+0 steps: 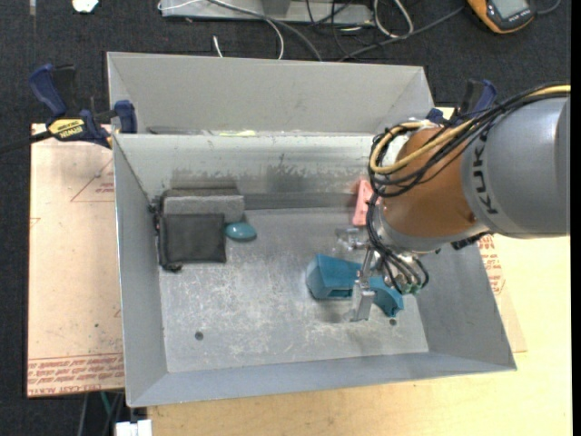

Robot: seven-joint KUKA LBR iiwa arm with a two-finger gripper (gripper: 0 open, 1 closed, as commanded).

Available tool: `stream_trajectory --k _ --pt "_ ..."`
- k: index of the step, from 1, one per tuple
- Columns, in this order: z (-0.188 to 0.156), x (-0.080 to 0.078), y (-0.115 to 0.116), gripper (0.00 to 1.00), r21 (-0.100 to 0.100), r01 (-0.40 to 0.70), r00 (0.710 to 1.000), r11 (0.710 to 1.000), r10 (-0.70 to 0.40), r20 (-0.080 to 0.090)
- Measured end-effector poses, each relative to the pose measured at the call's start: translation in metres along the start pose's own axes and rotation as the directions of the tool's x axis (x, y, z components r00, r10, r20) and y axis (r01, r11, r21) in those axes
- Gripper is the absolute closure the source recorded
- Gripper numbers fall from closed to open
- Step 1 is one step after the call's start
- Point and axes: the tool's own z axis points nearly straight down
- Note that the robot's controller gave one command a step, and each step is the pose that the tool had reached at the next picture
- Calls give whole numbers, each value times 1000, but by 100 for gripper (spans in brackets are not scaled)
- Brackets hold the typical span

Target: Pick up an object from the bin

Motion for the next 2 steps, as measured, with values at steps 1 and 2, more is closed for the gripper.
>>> stream_trajectory --k 1,2 --pt "27 20 -16 100 7 126 992 992 -126 13" --pt "27 20 -16 100 7 126 992 992 -126 13"
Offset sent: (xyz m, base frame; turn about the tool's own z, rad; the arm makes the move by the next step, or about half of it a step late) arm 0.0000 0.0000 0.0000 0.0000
